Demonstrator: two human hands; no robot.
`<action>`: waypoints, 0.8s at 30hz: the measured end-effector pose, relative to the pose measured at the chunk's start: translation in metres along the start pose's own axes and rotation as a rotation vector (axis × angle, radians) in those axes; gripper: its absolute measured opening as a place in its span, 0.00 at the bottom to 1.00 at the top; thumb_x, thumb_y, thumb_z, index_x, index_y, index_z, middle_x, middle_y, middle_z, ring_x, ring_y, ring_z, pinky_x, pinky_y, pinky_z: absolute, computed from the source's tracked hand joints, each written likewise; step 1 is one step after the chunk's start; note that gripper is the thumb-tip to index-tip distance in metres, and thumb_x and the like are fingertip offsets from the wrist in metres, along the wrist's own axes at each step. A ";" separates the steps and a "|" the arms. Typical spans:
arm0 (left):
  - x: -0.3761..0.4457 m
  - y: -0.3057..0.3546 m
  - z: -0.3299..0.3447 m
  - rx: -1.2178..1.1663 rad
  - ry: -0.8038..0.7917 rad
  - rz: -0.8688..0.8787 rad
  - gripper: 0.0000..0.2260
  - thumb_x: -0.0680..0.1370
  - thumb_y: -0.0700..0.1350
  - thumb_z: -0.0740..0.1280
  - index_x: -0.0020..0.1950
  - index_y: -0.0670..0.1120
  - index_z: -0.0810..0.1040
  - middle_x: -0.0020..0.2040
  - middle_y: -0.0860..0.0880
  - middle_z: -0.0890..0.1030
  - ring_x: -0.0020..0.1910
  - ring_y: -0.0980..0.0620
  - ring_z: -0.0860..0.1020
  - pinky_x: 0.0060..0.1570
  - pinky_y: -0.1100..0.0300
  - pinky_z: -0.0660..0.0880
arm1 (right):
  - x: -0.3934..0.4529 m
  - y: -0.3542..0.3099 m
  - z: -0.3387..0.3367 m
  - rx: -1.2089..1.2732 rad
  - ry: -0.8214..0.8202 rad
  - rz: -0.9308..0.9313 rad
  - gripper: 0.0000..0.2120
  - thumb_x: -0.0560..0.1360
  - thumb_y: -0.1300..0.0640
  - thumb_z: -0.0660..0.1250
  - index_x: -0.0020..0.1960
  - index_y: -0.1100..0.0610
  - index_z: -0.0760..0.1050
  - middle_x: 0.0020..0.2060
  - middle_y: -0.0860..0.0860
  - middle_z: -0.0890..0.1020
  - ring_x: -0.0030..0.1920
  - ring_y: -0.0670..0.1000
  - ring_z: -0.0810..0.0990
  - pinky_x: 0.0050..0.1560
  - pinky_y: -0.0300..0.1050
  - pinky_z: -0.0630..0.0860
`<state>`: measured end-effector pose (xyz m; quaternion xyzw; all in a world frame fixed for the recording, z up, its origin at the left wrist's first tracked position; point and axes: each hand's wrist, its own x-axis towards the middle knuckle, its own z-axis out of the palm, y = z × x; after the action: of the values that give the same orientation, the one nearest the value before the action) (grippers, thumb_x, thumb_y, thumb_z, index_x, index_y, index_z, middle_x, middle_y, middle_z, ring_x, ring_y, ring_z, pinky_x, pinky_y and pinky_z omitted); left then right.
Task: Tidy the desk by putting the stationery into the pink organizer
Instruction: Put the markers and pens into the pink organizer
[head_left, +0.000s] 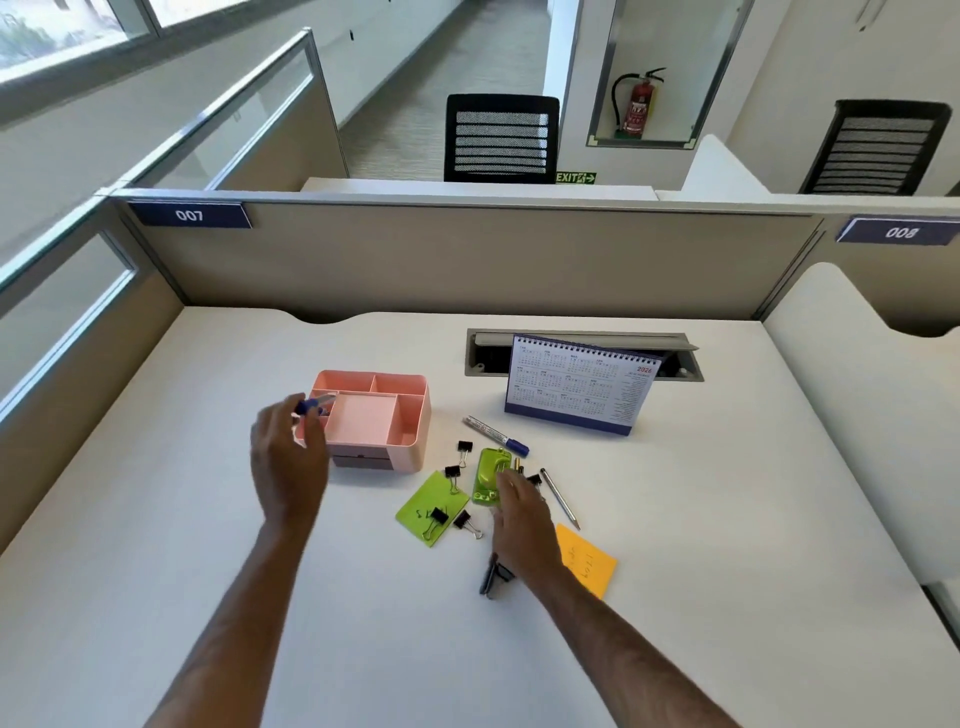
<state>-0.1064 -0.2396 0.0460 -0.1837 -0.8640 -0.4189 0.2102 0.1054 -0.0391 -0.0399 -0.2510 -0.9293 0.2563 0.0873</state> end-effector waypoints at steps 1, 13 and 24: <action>0.008 -0.003 0.000 0.055 -0.008 -0.018 0.12 0.80 0.39 0.65 0.62 0.39 0.78 0.57 0.39 0.81 0.52 0.40 0.79 0.49 0.47 0.78 | 0.007 0.004 -0.005 -0.041 -0.034 0.016 0.25 0.77 0.63 0.63 0.74 0.62 0.64 0.72 0.59 0.67 0.73 0.58 0.65 0.71 0.53 0.66; 0.039 -0.017 0.027 0.419 -0.217 -0.124 0.05 0.78 0.36 0.64 0.52 0.44 0.72 0.42 0.38 0.85 0.38 0.35 0.81 0.46 0.50 0.66 | 0.062 0.026 -0.027 -0.331 -0.423 0.077 0.33 0.80 0.62 0.58 0.79 0.61 0.45 0.80 0.54 0.46 0.79 0.57 0.49 0.75 0.60 0.56; 0.038 -0.025 0.033 0.476 -0.289 -0.078 0.16 0.77 0.31 0.61 0.59 0.44 0.82 0.52 0.37 0.82 0.47 0.35 0.79 0.49 0.45 0.73 | 0.073 0.028 -0.026 -0.380 -0.373 -0.005 0.28 0.78 0.64 0.60 0.76 0.60 0.57 0.79 0.55 0.53 0.75 0.55 0.60 0.68 0.53 0.67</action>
<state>-0.1581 -0.2227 0.0311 -0.1537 -0.9656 -0.1815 0.1055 0.0617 0.0302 -0.0294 -0.2092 -0.9614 0.1188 -0.1338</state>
